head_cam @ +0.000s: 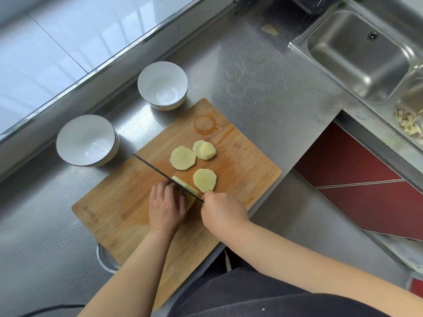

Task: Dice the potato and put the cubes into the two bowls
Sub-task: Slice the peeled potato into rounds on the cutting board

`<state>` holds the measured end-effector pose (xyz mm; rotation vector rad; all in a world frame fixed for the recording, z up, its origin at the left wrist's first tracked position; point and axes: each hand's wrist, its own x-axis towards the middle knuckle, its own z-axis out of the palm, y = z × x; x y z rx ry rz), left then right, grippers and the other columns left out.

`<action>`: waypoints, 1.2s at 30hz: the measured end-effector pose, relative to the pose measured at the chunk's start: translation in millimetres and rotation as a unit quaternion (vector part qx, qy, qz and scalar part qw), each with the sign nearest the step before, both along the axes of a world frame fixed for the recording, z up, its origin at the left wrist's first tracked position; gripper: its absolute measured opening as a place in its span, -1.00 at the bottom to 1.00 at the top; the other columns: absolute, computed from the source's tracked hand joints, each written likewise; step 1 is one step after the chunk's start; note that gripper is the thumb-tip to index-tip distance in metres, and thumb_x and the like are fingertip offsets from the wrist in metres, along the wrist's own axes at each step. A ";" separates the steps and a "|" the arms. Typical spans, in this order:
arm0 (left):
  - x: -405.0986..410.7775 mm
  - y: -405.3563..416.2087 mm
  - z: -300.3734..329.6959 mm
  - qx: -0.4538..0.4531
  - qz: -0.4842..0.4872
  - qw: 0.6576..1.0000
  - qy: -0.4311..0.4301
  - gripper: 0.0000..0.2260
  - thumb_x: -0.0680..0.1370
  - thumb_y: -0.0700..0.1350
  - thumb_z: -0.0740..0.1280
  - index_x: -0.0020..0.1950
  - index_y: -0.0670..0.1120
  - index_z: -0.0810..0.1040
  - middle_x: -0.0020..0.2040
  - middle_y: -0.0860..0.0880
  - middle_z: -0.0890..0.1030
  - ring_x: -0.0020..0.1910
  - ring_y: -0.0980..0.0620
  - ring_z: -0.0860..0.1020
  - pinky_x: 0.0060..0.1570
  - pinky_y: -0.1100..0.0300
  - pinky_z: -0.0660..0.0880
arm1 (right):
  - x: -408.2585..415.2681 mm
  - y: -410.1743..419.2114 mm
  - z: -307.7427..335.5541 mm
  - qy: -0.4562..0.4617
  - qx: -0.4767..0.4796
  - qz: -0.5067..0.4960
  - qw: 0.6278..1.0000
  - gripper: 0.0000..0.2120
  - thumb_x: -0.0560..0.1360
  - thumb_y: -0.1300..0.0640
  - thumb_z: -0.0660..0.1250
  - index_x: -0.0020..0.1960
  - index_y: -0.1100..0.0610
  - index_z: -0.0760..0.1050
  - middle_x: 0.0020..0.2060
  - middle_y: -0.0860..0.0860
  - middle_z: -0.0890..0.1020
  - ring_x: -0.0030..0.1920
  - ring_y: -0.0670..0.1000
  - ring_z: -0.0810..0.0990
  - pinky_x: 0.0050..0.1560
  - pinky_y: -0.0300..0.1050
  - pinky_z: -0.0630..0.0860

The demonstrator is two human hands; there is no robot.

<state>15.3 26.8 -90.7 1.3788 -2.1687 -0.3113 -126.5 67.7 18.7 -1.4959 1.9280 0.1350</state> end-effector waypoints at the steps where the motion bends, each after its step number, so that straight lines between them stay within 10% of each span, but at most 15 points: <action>1: 0.1 -0.1 -0.7 -0.001 -0.001 1.000 0.000 -0.78 0.51 -0.15 0.20 -0.05 -0.30 0.52 -0.08 -0.27 0.54 -0.10 -0.12 0.38 -0.07 0.09 0.35 | 0.0 -0.8 -0.8 0.002 0.003 -0.001 1.000 -0.78 0.63 0.15 0.15 0.24 0.15 0.45 0.02 0.10 0.63 -0.02 0.14 0.61 -0.22 -0.07 0.46; 36: 8.9 6.3 -5.5 -0.010 -0.020 1.000 -0.005 -0.82 0.51 -0.14 0.23 0.01 -0.23 0.48 -0.06 -0.26 0.55 -0.06 -0.14 0.40 -0.03 0.05 0.36 | -2.6 19.3 -12.0 -0.012 -0.068 0.027 0.997 -0.77 0.64 0.09 0.11 0.19 0.15 0.46 -0.11 0.09 0.63 -0.15 0.15 0.59 -0.31 -0.09 0.41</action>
